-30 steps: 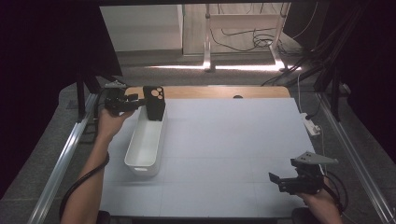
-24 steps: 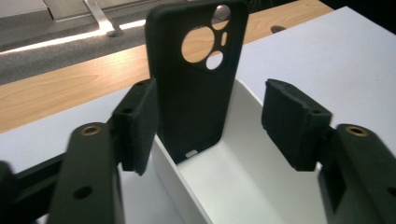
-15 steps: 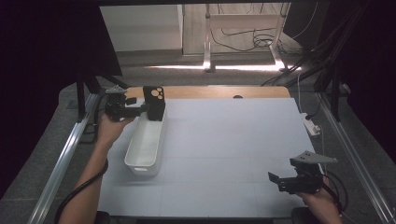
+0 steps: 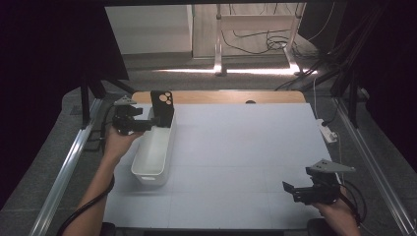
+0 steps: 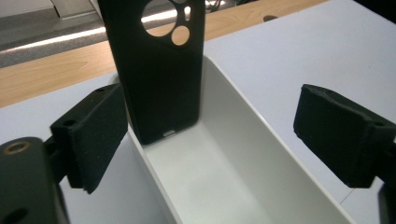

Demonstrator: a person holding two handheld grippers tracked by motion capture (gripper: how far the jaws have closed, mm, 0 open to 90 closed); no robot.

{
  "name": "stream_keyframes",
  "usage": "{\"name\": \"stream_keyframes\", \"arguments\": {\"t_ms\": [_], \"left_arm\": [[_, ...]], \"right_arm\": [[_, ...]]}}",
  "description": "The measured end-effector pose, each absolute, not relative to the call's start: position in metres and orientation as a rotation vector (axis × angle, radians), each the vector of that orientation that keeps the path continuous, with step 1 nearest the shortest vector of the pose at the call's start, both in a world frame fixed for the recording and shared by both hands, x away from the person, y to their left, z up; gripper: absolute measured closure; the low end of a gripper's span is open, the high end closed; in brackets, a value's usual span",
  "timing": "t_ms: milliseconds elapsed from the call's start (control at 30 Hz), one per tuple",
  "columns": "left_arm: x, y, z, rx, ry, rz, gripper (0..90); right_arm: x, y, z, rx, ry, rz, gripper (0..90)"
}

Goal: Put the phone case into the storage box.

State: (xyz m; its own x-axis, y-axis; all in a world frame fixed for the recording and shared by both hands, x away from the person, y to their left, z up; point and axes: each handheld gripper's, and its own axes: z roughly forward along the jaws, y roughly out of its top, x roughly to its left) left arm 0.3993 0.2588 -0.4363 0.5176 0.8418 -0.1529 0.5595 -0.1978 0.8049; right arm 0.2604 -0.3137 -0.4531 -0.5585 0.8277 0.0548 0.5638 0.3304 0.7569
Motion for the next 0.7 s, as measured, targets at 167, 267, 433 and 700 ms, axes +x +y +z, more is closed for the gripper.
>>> {"name": "stream_keyframes", "arguments": {"t_ms": [167,267,433,700], "left_arm": [[0.394,0.255,-0.437,1.886,1.137,0.397,6.5],[0.390,0.252,-0.436,1.881,1.132,0.386,5.3],[0.382,0.248,-0.436,1.893,1.123,0.374,3.3],[0.370,0.250,-0.436,1.884,1.115,0.362,1.3]], "right_arm": [[0.260,-0.313,-0.453,1.233,2.258,1.077,0.0],[0.259,-0.314,-0.453,1.229,2.254,1.081,0.0],[0.259,-0.313,-0.453,1.219,2.258,1.077,0.0],[0.260,-0.312,-0.453,1.212,2.266,1.074,0.0]]}}
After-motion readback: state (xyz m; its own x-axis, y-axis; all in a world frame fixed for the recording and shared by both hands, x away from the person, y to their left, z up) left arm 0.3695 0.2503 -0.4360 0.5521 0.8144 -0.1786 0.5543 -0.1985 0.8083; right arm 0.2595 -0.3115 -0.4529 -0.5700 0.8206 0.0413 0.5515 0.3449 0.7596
